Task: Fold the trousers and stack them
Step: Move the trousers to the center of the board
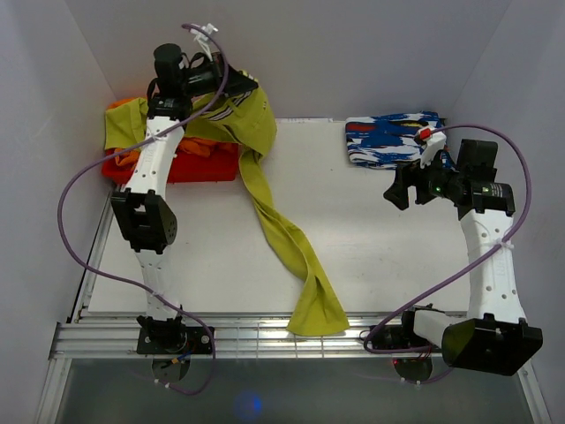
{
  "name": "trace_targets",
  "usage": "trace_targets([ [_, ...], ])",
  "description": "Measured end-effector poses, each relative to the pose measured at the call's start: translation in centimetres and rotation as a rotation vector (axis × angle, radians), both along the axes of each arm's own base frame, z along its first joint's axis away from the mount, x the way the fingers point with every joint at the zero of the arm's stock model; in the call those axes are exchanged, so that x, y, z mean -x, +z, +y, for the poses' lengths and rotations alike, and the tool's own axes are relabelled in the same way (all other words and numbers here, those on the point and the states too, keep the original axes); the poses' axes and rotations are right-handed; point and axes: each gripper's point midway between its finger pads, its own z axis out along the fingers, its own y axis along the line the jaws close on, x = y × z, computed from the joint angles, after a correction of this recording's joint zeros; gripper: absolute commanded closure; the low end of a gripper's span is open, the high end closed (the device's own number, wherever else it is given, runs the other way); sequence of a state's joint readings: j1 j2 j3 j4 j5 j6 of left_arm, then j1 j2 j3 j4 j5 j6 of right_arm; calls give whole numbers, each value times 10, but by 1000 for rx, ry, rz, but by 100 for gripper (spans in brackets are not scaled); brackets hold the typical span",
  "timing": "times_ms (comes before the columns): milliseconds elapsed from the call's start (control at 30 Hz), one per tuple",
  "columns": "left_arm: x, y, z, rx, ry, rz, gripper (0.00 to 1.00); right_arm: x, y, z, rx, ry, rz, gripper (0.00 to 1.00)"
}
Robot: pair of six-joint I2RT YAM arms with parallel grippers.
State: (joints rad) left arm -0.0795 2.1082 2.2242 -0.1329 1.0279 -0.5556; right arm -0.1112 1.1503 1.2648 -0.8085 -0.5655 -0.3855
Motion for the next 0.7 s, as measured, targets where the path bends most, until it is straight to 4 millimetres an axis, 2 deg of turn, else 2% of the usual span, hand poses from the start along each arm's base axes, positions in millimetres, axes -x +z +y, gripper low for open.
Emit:
trace_targets([
  [100, 42, 23, -62, 3, -104, -33, 100, 4, 16, 7, -29, 28, -51, 10],
  [200, 90, 33, -122, -12, -218, -62, 100, 12, 34, 15, -54, 60, -114, 10],
  [267, 129, 30, -162, -29, -316, -67, 100, 17, 45, 17, -56, 71, -156, 10],
  [300, 154, 24, -184, -41, -378, -64, 100, 18, 49, 17, -53, 72, -176, 10],
  [333, 171, 19, -197, -54, -419, -57, 100, 19, 54, 17, -47, 69, -197, 10],
  [367, 197, 7, -217, -78, -483, -49, 96, 20, 57, 15, -38, 61, -213, 10],
  [433, 229, -15, -238, -121, -559, -33, 68, 21, 61, 10, -9, 31, -244, 10],
  [467, 248, -33, -248, -153, -605, -19, 44, 21, 61, 7, 5, 17, -255, 10],
  [533, 274, -64, -258, -206, -666, 34, 31, 22, 56, -2, 42, -27, -259, 10],
  [600, 286, -98, -258, -267, -691, 94, 22, 22, 47, -11, 85, -63, -246, 10],
  [667, 282, -121, -250, -311, -673, 139, 19, 21, 38, -17, 115, -79, -230, 10],
  [700, 275, -125, -245, -319, -656, 146, 12, 21, 32, -19, 129, -79, -217, 10],
])
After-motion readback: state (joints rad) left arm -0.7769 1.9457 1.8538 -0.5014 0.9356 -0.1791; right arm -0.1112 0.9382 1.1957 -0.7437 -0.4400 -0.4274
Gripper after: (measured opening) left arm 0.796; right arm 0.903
